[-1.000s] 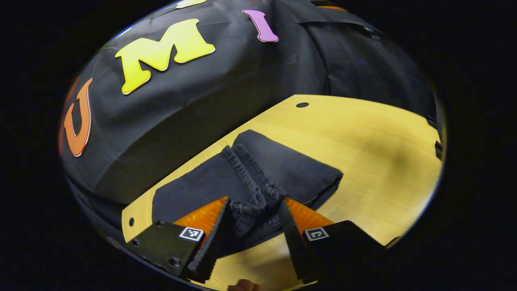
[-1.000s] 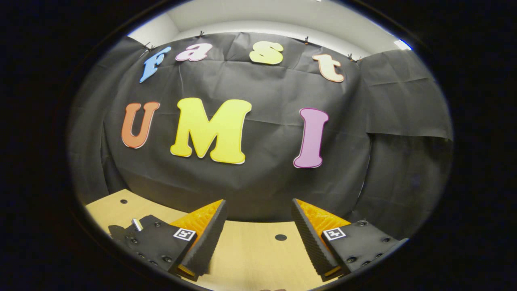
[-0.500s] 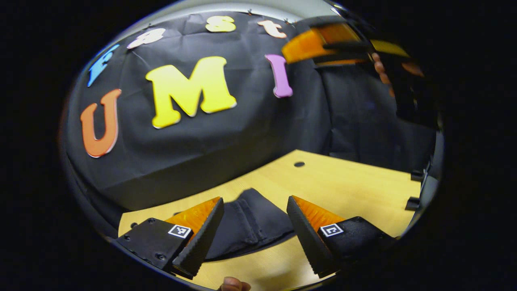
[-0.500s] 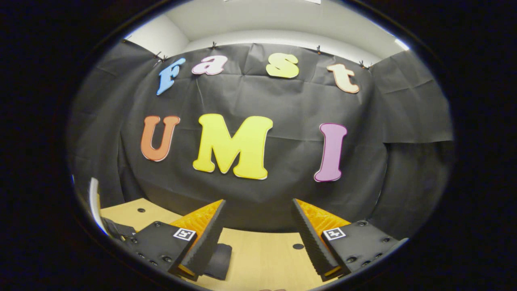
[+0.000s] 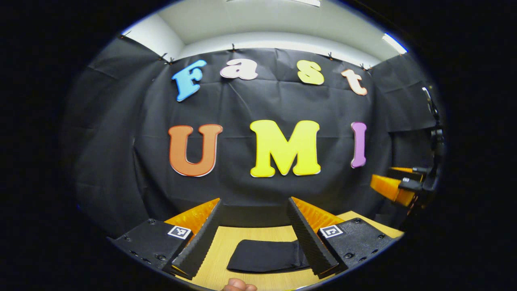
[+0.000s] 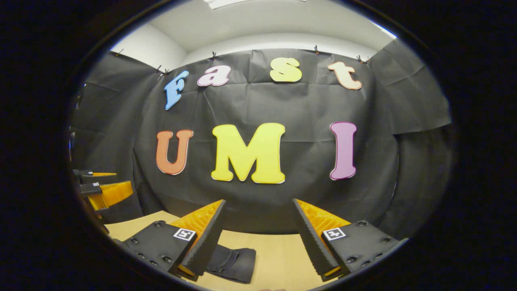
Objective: Grasp the waist and the cuffs of the jeans and fold them to make the two legs overlap; first hold the waist and fold one-third of the jeans toward the cuffs, then hold the cuffs and fold the remaining one-third in the same direction to finish folding.
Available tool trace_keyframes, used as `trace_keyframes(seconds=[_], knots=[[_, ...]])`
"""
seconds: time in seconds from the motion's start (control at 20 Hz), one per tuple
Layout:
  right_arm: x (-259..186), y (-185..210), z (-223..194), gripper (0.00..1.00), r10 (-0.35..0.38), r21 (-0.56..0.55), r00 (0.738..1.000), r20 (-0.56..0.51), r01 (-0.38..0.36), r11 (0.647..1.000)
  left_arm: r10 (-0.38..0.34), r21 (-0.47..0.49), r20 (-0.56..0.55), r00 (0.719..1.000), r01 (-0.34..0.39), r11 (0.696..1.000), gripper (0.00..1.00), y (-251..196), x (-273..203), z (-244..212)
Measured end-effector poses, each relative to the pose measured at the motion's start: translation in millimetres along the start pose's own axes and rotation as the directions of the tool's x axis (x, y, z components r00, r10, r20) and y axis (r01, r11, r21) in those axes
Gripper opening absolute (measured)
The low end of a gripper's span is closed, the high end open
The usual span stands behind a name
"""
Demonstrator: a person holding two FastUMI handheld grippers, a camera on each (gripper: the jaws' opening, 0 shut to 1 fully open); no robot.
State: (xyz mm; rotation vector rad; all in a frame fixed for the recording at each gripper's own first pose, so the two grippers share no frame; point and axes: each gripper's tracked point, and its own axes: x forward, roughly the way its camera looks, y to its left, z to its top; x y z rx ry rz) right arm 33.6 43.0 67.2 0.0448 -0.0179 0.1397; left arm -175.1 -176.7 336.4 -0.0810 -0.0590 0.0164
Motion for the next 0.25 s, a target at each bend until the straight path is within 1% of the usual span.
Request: trace_keyframes(seconds=[0.1, 0.2, 0.25], knots=[[-5.3, 10.0, -5.7, 0.98, 0.015, 0.003, 1.0, -0.002, -0.015, 1.0, 0.016, -0.009, -0.014, 1.0, -0.016, 1.0, 1.0, 3.5, -1.4, -1.6], [-8.1, 15.2, -8.7, 0.96, 0.028, -0.014, 1.0, -0.003, -0.028, 1.0, 0.019, 0.008, -0.024, 1.0, -0.019, 1.0, 1.0, 2.2, -0.9, -4.6], [-9.4, 15.6, -7.9, 0.96, 0.031, -0.015, 1.0, 0.0, -0.031, 0.999, 0.019, 0.016, -0.024, 1.0, -0.019, 1.0, 0.93, 1.6, -3.8, -4.4]])
